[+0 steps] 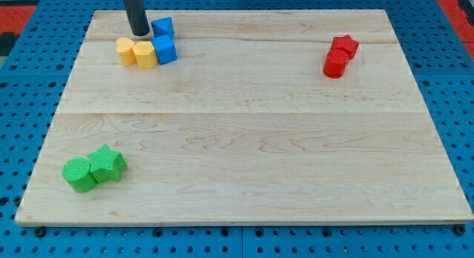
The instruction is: Move the blue triangle into the blue cube
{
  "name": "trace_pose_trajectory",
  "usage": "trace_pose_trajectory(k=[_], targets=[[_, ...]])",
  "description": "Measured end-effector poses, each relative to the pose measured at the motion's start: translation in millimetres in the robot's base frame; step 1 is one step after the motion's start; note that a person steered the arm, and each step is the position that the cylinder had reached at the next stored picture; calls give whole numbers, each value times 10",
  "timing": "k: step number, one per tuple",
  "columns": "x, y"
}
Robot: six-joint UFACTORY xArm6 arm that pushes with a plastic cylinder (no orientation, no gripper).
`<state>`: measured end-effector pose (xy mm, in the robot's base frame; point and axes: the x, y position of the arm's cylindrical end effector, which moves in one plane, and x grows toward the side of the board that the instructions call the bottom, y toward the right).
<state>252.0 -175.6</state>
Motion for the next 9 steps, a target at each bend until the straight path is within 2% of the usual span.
trace_pose_trajectory(k=[1, 2, 3, 4, 5, 6, 7, 8, 9], targets=[[506, 509], [809, 844], [335, 1404], [-581, 1112], [-501, 446], [-254, 36], [185, 793], [284, 1030], [-151, 1026]])
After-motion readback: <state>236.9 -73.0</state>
